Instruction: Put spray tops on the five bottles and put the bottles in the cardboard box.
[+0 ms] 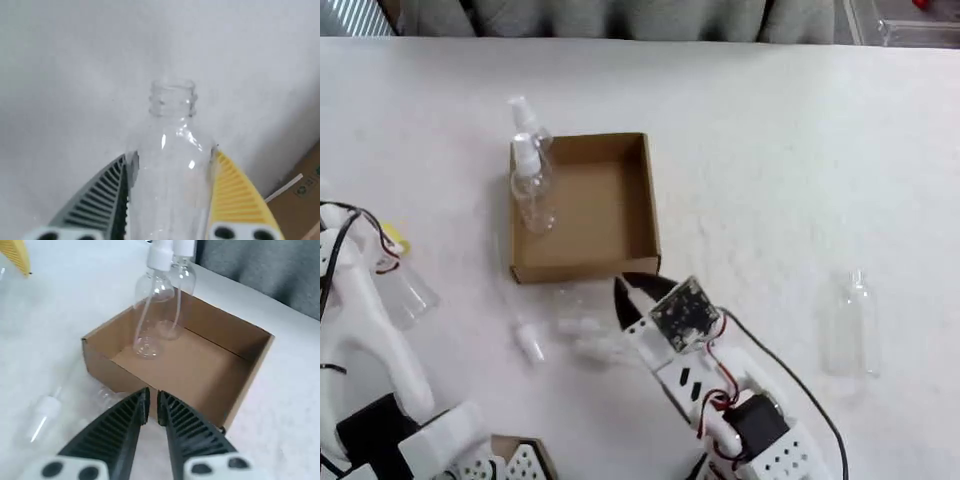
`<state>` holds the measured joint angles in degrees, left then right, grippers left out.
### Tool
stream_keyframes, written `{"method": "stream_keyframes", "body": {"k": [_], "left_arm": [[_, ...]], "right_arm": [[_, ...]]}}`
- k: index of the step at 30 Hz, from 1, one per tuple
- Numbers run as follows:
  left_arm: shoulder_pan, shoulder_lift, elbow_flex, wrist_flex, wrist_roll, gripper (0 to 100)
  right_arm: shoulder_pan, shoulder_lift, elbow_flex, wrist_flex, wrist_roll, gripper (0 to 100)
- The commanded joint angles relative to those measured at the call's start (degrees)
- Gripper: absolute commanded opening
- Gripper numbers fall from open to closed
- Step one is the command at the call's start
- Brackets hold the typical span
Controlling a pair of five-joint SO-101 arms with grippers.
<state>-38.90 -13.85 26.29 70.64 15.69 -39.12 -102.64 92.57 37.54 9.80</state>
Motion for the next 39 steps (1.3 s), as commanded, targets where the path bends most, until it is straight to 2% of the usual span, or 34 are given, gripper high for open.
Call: {"method": "stream_keyframes", "body": {"k": [1, 4, 8, 13, 19, 23, 28, 35, 39], "left_arm": [[-2.8, -2.5, -0.4, -2.1, 0.5, 5], [-2.9, -2.5, -0.3, -2.8, 0.5, 5], [-2.9, -2.5, 2.7, -7.9, 0.5, 5], [-2.9, -2.6, 3.3, -9.1, 0.5, 5], [-2.9, -2.6, 3.6, -9.2, 0.5, 5], [-2.9, -2.6, 3.8, -9.2, 0.5, 5], [-2.9, -2.6, 4.5, -9.4, 0.5, 5], [-2.9, -2.6, 4.6, -9.8, 0.5, 5], [-2.9, -2.5, 4.7, -10.5, 0.5, 5]], "right_arm": [[-6.4, -0.5, -5.4, 0.1, 0.4, 1.5], [-13.1, 0.0, -6.4, -1.8, 0.7, 1.5], [-22.8, 0.3, -5.9, -1.0, 0.8, 1.5], [-30.5, 6.8, -0.2, -5.0, 0.8, 2.1], [-31.0, 22.7, 0.7, -19.2, 0.4, 12.7], [-31.0, 36.7, -3.1, -29.3, 0.3, 12.8], [-31.0, 57.0, -11.0, -35.1, 0.2, 13.0], [-30.8, 78.7, -16.0, -49.4, 0.2, 13.2], [-27.6, 86.3, -19.0, -52.8, 0.2, 19.3]]}}
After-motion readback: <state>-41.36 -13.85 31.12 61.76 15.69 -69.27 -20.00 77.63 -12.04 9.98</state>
